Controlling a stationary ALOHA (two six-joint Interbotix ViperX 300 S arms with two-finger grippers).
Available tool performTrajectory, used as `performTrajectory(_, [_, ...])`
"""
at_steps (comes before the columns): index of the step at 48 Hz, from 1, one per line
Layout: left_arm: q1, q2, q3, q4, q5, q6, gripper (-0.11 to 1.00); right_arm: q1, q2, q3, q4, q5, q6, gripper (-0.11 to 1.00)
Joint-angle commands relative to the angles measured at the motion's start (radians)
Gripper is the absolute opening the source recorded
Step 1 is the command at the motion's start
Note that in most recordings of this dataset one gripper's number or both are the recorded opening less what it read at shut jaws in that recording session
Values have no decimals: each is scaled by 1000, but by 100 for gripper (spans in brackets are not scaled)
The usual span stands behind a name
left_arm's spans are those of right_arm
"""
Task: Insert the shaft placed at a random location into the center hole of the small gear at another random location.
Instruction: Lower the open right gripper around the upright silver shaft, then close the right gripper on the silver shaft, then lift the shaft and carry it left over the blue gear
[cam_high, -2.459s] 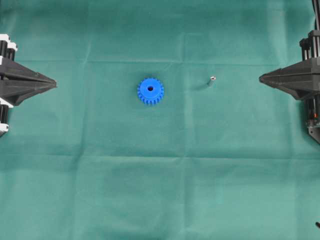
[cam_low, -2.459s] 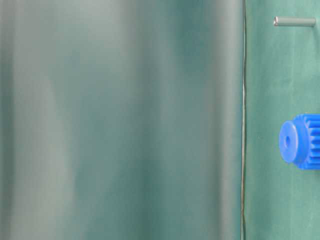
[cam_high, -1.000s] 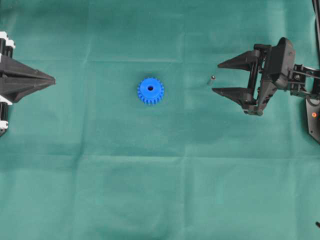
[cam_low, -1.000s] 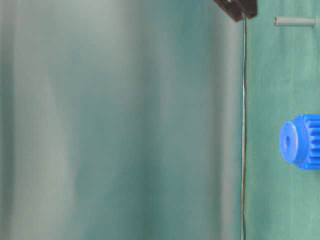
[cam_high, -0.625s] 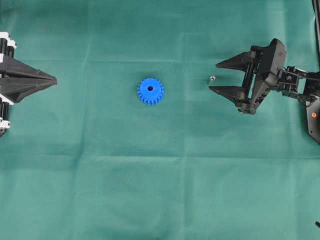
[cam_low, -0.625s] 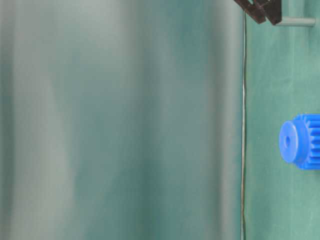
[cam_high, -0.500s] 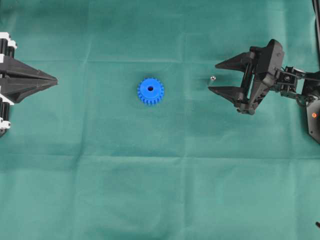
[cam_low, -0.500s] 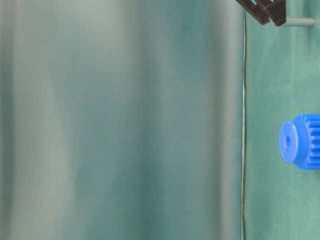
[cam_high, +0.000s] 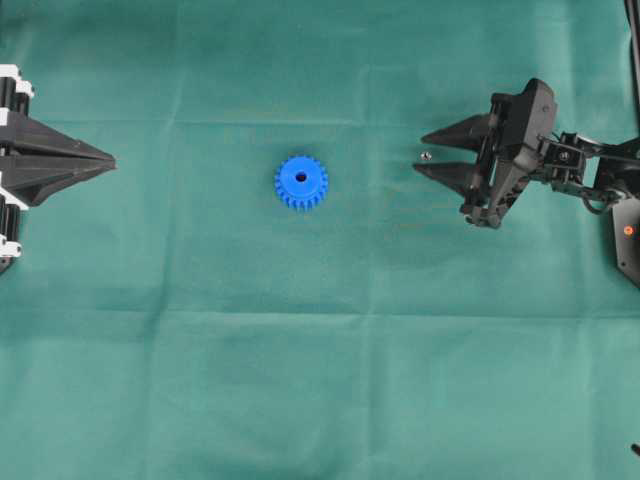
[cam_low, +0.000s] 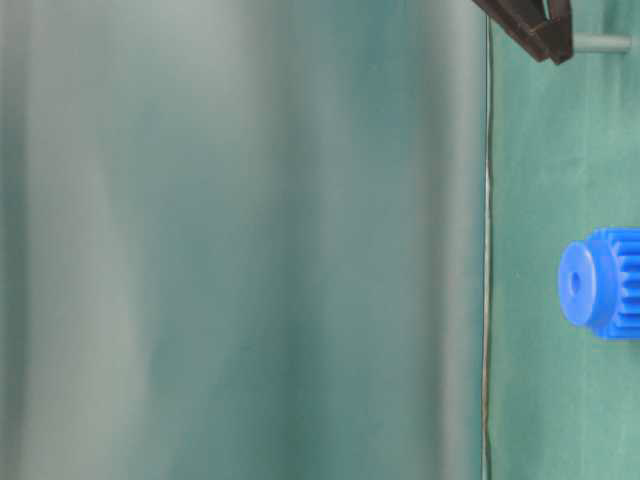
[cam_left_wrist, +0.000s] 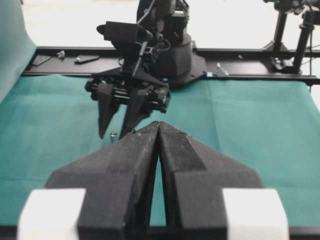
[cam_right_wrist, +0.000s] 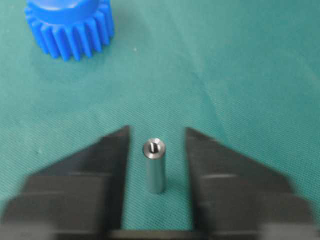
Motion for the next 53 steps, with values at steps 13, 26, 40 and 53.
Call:
performTrajectory(13, [3,8,-17,2,3,0,0,-14,-6,-15,2,18,-20,13])
performTrajectory(26, [3,9,-17,2,5,-2,0,-15,-57,-23,2,32,-20,13])
performTrajectory(40, [3,9,-17,2,6,-3,0,-14,-238,-34,0,189,-55,13])
performTrajectory(53, [3,8,-17,2,6,-3,0,-15,-261,-37,-2,241,-61,13])
